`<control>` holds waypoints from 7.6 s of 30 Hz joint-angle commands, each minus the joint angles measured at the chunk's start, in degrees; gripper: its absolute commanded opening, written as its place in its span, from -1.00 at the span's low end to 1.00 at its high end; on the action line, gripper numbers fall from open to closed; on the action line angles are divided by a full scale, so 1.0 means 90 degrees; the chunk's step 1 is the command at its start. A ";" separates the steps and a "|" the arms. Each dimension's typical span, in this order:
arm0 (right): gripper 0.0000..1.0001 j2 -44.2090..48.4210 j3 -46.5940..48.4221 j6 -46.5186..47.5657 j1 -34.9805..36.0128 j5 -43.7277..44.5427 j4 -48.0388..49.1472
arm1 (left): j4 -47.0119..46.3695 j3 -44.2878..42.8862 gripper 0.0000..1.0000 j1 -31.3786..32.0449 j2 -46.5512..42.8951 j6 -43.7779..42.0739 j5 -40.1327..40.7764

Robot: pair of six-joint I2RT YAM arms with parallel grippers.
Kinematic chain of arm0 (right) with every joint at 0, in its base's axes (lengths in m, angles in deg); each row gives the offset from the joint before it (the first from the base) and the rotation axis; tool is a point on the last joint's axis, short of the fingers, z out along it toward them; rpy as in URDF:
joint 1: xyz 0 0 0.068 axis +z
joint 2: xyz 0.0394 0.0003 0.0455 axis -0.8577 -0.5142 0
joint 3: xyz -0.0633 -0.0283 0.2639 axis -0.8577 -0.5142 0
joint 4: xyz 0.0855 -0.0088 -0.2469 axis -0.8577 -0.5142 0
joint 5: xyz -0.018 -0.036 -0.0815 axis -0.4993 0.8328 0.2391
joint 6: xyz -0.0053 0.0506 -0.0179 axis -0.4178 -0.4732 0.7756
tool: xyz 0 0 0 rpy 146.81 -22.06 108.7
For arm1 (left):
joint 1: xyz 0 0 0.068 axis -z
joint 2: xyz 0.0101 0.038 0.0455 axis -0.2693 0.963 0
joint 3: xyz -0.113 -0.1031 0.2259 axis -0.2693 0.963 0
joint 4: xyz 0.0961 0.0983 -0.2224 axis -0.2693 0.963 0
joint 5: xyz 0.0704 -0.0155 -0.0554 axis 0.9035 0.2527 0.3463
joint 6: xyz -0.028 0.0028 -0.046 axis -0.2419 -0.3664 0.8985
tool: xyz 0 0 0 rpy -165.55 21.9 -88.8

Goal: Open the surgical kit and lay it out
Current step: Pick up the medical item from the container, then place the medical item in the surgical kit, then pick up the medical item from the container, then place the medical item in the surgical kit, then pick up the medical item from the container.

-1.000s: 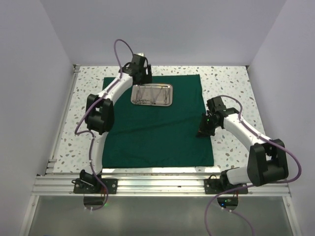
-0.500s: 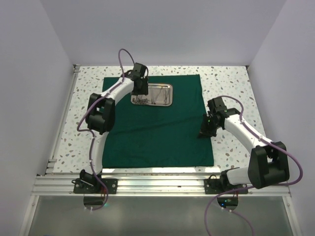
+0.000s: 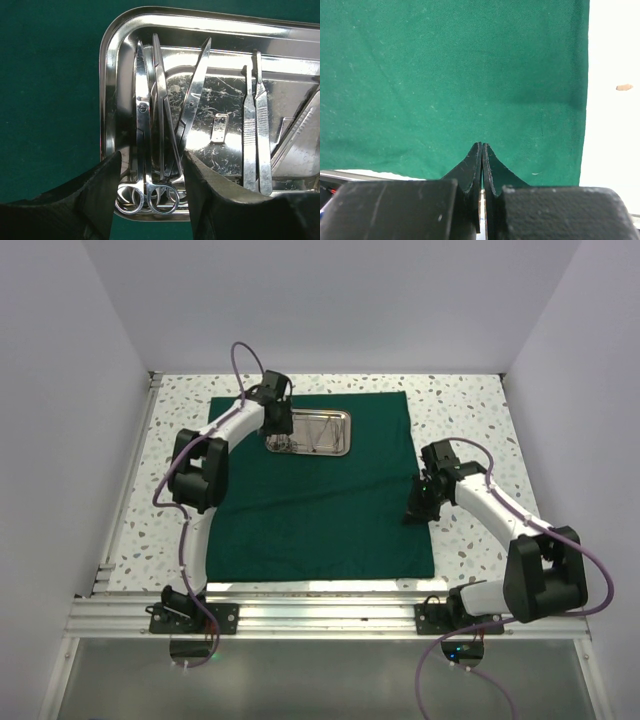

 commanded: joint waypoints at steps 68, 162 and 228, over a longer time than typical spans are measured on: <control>-1.00 0.0206 -0.0067 0.0203 -0.0015 -0.0165 -0.0038 | 0.0731 0.2397 -1.00 0.0183 -0.3442 -0.0040 0.0257; -1.00 0.1916 -0.0448 -0.0178 -0.0064 0.0489 -0.1777 | 0.0633 -0.1228 -1.00 0.0154 0.1340 -0.0205 -0.0124; -1.00 0.0792 0.0246 0.0242 -0.0064 -0.0361 -0.0771 | 0.0564 0.3248 0.20 0.0769 -0.3935 0.0147 0.0814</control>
